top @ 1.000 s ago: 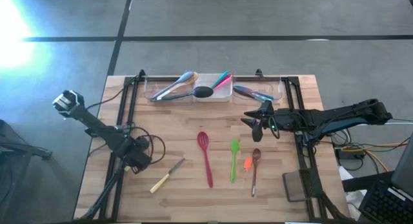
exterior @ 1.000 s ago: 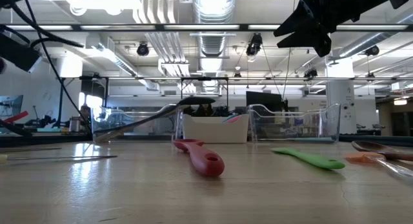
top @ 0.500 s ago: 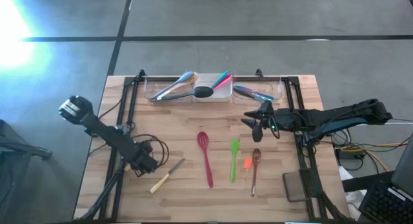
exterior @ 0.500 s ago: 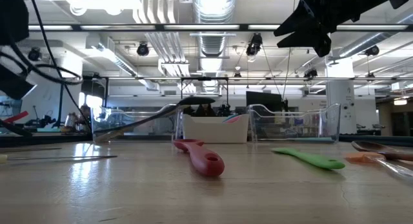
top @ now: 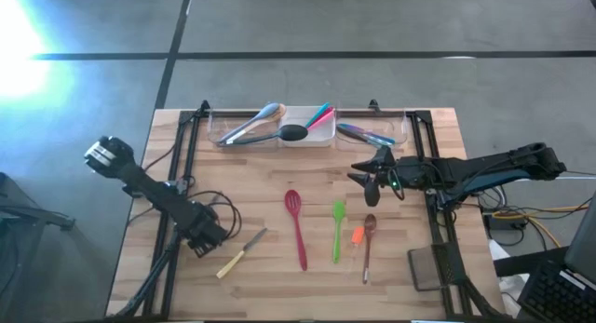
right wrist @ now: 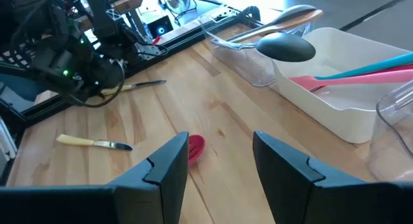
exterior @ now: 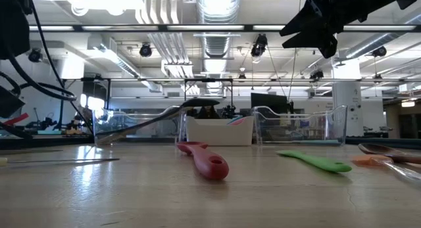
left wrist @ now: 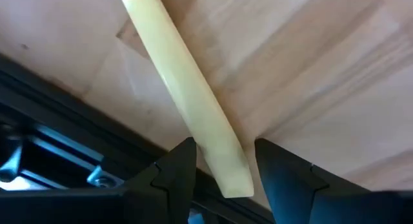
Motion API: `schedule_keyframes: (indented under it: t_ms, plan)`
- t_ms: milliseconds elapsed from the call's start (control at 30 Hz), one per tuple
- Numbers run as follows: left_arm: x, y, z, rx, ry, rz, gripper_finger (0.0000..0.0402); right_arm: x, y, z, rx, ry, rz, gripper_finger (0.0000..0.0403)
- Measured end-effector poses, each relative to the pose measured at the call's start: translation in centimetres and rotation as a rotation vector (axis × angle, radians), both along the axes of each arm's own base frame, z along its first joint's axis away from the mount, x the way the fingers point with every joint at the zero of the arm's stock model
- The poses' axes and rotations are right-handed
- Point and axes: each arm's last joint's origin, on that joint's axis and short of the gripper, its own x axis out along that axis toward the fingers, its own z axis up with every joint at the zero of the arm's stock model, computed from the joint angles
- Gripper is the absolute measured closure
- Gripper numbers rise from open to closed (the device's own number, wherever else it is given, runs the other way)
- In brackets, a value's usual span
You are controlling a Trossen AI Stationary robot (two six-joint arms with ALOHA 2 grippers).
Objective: Pick & Place Kitchen Items
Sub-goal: Put the left yellow table knife into the right transparent bin
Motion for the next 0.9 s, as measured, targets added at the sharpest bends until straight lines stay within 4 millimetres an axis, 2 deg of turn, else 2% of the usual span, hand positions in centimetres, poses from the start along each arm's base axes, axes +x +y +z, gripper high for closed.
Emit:
schedule_keyframes:
  t_ms: [333, 467, 600, 900]
  plan:
    - [1.0, 0.0, -0.1, -0.043, -0.087, 0.022, 0.0236, 0.0, 0.0, 0.0, -0.008, 0.004, 0.004, 0.0236]
    - [1.2, 0.1, -0.1, -0.025, -0.109, 0.027, 0.0264, 0.0, 0.0, 0.0, -0.02, 0.008, 0.01, 0.0236]
    - [1.3, 0.2, -0.1, 0.002, -0.131, 0.023, 0.0321, 0.0, 0.0, 0.0, -0.026, 0.01, 0.012, 0.0236]
    - [1.6, 0.3, 0.2, 0.026, -0.172, 0.026, 0.0323, 0.0, 0.0, -0.1, -0.025, 0.011, 0.012, 0.0236]
